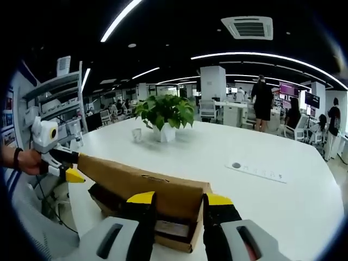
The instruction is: Operate the shoe box by opening the lid, removing the specified soft item, and placing it in the target area until the item is outside and the box remains undamaged.
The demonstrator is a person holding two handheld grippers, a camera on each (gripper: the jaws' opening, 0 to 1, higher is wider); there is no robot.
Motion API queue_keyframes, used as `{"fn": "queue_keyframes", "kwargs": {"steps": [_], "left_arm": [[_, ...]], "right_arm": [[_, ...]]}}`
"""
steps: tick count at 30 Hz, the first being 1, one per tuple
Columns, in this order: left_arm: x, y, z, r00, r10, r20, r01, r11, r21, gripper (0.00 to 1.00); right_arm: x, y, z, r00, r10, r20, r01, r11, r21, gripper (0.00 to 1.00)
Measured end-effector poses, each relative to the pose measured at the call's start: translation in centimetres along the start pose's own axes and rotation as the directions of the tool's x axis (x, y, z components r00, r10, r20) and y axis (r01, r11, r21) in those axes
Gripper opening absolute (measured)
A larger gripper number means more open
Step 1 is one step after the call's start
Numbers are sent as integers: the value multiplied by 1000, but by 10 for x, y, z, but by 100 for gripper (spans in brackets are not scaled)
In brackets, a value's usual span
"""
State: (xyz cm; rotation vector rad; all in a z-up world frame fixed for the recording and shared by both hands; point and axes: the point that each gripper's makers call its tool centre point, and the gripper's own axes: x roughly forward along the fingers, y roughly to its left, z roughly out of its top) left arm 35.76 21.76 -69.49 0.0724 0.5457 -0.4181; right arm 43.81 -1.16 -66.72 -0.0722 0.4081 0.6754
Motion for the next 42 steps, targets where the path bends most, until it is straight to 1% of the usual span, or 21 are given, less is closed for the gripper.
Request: {"fn": "queue_keyframes", "kwargs": {"steps": [3,4,9,10,13,19,24,29,32,37,42], "left_arm": [[0,12,8,999,42,17,-43,999,15,39],[0,14,10,999,48,20,-48,999,21,36],[4,24,20,995,98,29,-100,994,54,29],[4,28,23,993,115,34,-117,991,61,27],[4,36,29,988,149,43,-153,984,87,20],[4,47,36,979,196,55,-201,974,105,10],[8,54,42,971,230,62,-236,963,128,7],[10,61,49,964,258,69,-264,959,100,5],[11,63,52,960,271,67,-277,956,93,4],[13,67,55,958,281,59,-285,955,84,4],[15,70,58,957,285,52,-288,955,74,3]], "right_arm": [[2,-1,10,1000,-4,20,4,1000,7,30],[3,-1,12,1000,-5,23,4,1000,3,30],[8,-3,26,999,-6,42,6,1000,-10,30],[10,-5,31,998,-5,56,5,1000,2,30],[12,-7,37,997,-6,71,5,1000,14,30],[16,-6,47,996,-7,86,6,1000,12,30],[19,-7,53,996,-2,93,1,1000,13,31],[22,-7,60,995,3,97,-3,1000,3,31],[24,-7,63,995,7,95,-5,1000,-16,31],[23,-7,64,996,20,90,-15,999,-50,31],[15,-5,61,996,40,82,-31,994,-101,31]]}}
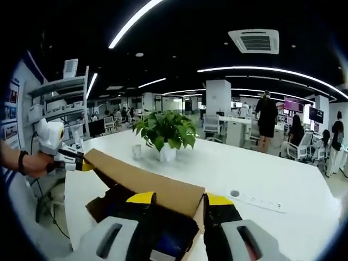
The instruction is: Operate the shoe box by opening the lid, removing the specified soft item, and placing it in the target area until the item is outside and the box remains undamaged.
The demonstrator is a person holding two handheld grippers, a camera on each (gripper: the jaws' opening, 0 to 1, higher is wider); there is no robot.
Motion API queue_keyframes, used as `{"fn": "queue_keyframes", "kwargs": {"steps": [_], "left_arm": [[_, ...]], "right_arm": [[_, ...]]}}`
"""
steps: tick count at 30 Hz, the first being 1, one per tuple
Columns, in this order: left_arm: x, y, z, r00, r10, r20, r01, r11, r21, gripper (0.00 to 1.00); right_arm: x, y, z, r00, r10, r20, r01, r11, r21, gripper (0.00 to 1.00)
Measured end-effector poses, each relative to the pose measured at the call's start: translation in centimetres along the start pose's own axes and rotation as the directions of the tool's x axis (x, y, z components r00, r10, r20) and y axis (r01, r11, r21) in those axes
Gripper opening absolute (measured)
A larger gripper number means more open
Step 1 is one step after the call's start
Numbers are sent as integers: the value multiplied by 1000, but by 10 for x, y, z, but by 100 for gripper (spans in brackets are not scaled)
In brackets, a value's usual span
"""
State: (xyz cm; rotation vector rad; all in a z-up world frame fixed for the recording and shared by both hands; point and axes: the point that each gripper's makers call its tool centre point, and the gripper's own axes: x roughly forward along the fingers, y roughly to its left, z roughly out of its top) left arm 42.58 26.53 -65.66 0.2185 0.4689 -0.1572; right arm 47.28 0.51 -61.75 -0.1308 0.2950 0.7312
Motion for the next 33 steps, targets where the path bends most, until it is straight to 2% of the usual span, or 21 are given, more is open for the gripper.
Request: {"fn": "queue_keyframes", "kwargs": {"steps": [3,7,10,13,17,19,23,33], "left_arm": [[1,1,3,1000,4,0,-4,1000,10,3],[4,4,4,1000,-4,1,4,1000,11,3],[4,3,4,1000,-8,-1,8,1000,19,3],[4,3,5,1000,-10,-3,10,1000,17,3],[5,4,6,1000,-13,-4,13,1000,10,3],[6,5,7,1000,-14,-3,14,1000,4,3],[7,7,8,1000,-24,9,24,999,-31,3],[18,13,17,1000,-22,19,23,1000,-14,3]], "right_arm": [[-1,-1,-6,1000,-5,-18,4,998,-69,30],[2,-6,-13,999,-21,-35,19,998,-65,30],[9,-16,-17,997,-59,-54,55,996,-71,27],[17,-19,-21,995,-64,-74,58,996,-69,22],[26,-28,-25,991,-88,-98,81,994,-71,6],[29,-33,-27,989,-100,-110,93,993,-67,3],[33,-37,-28,988,-106,-116,100,993,-57,2],[48,-45,-31,985,-112,-129,107,993,-45,0]]}}
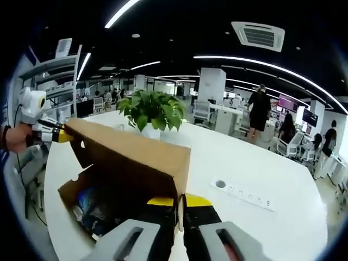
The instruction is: Operate the shoe box by opening the lid, removing the specified soft item, and placing it in the target area until the item is outside and the box remains undamaged.
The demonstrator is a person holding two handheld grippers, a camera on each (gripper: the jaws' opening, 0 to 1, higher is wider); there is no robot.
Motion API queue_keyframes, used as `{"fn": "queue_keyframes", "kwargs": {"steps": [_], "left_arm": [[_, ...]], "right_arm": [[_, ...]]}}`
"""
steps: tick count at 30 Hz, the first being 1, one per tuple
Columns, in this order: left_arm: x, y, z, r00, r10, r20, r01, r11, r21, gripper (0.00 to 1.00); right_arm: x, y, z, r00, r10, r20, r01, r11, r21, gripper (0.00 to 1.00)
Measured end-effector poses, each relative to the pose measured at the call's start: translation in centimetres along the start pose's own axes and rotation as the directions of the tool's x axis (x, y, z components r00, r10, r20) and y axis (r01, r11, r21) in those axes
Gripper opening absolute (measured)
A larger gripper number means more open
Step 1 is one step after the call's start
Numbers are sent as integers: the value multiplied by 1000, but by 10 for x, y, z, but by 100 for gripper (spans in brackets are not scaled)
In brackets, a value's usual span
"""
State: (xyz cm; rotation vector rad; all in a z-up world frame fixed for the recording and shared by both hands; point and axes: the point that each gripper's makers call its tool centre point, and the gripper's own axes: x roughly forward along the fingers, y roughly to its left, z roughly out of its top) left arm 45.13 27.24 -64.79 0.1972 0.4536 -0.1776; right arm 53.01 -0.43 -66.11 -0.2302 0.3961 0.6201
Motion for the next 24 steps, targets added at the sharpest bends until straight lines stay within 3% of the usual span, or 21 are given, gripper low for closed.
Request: {"fn": "queue_keyframes", "kwargs": {"steps": [16,24], "left_arm": [[28,16,12,1000,17,-5,-17,1000,22,3],[45,22,11,999,13,-35,-12,1000,23,3]], "right_arm": [[25,-13,9,1000,1,-5,-1,1000,-3,0],[34,-15,-4,999,8,-49,-8,1000,-4,0]]}}
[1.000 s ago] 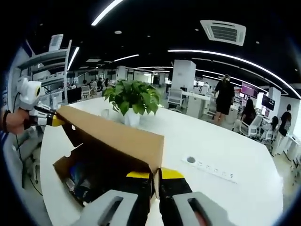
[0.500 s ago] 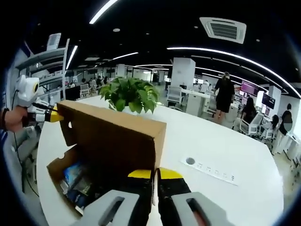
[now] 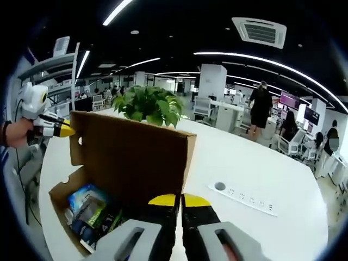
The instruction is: Operate the shoe box by opening the lid, removing the specified soft item, and placing it in the target area until the item is outside and the box remains undamaged.
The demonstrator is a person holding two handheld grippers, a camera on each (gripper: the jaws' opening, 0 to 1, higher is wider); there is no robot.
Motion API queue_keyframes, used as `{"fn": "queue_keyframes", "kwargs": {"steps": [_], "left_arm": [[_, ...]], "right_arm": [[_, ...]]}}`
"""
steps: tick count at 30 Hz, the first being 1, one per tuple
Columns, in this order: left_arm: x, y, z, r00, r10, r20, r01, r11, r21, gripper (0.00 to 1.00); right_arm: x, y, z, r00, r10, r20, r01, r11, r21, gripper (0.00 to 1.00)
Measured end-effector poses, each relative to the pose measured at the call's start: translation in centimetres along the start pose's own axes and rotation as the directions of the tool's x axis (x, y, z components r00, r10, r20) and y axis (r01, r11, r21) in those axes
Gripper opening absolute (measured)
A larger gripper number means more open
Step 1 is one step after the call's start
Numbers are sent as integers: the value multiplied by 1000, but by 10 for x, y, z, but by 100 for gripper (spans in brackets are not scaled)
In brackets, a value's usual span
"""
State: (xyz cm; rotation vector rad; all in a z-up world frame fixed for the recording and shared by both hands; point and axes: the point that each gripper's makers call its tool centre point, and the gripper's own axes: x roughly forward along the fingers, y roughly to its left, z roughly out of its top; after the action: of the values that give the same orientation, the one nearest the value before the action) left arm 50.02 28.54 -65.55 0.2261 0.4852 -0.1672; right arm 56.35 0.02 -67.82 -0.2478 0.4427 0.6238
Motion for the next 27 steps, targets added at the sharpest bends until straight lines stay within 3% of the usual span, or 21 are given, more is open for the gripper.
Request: {"fn": "queue_keyframes", "kwargs": {"steps": [27], "left_arm": [[24,-1,-24,997,-41,-73,39,999,-29,4]], "right_arm": [[23,-6,-10,999,7,-37,-6,999,33,0]]}}
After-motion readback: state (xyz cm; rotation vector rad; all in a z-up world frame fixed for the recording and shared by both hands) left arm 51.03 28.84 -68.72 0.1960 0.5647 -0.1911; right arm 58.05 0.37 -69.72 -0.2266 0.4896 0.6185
